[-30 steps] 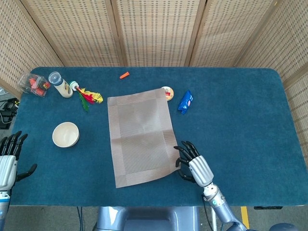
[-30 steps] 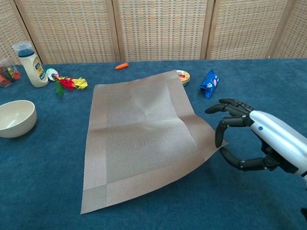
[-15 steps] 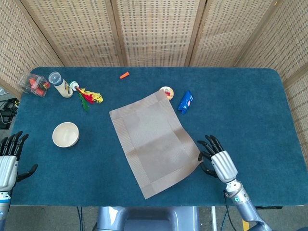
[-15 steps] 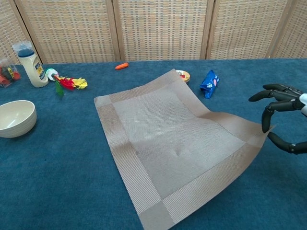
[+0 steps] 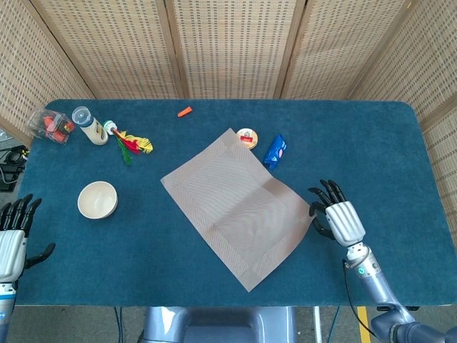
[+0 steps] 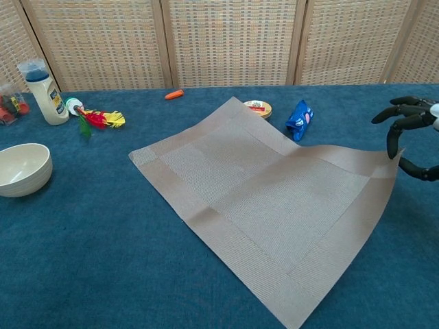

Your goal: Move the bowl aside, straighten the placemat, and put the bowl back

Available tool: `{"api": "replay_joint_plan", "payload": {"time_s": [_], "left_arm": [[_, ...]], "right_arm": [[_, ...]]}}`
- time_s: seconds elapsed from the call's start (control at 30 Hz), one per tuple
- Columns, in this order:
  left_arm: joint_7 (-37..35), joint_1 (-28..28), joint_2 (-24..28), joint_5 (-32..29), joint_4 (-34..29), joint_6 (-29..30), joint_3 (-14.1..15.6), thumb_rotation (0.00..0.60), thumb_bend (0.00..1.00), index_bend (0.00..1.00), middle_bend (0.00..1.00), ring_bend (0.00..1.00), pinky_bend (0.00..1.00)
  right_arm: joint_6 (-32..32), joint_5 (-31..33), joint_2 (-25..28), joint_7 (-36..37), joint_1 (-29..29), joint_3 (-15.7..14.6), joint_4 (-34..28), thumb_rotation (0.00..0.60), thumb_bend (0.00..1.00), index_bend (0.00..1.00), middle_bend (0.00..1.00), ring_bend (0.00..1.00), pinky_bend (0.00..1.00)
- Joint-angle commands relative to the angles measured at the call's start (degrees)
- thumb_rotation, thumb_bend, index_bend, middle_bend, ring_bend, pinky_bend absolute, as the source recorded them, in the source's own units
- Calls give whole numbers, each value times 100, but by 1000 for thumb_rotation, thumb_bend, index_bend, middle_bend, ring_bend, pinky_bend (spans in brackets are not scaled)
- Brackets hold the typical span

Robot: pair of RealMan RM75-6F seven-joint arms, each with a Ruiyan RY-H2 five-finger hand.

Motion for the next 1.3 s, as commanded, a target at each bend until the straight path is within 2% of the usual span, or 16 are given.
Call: {"api": "replay_joint_plan", "payload": {"time_s": [0.03, 0.33, 0.57, 0.73, 0.87, 1.0, 1.1, 1.2, 1.3], "left_arm": [[3, -5, -5, -31, 13, -15, -16, 600, 225, 74, 0, 0, 0], [72, -39, -49, -137, 86, -72, -73, 600, 225, 74, 0, 0, 0], [108, -57, -76, -201, 129, -122, -89, 600, 225, 74, 0, 0, 0], [118, -67, -87, -216, 142, -141, -93, 600, 224, 74, 0, 0, 0], [126, -69, -90, -197, 138, -140, -80, 600, 224, 74, 0, 0, 0], [119, -65, -87, -178, 127, -121, -76, 600, 224, 74, 0, 0, 0], [110, -65, -80, -158, 113, -120, -63, 600, 224, 74, 0, 0, 0], [93, -65, -79, -123, 101, -103, -54, 600, 214, 73, 0, 0, 0], [57, -67, -81, -96, 100, -96, -47, 600, 183, 71, 0, 0, 0]], "right_arm": [[-257, 137, 79, -82, 226, 194, 82, 600, 601, 659, 288, 56, 46], [-1042, 582, 194, -268, 921, 758, 353, 600, 597, 669, 296, 67, 57], [-1420, 905, 125, -360, 1190, 969, 739, 600, 592, 656, 292, 68, 56], [-1432, 1001, 103, -389, 1169, 959, 905, 600, 572, 628, 273, 69, 47], [-1408, 1057, 135, -454, 1051, 880, 990, 600, 493, 498, 185, 41, 10], [-1409, 1111, 233, -572, 940, 823, 917, 600, 386, 293, 28, 0, 0], [-1284, 1236, 391, -746, 739, 818, 661, 600, 330, 160, 0, 0, 0], [-1024, 1338, 541, -820, 495, 836, 324, 600, 276, 105, 0, 0, 0], [-561, 1308, 695, -733, 174, 797, -122, 600, 225, 96, 0, 0, 0]]}}
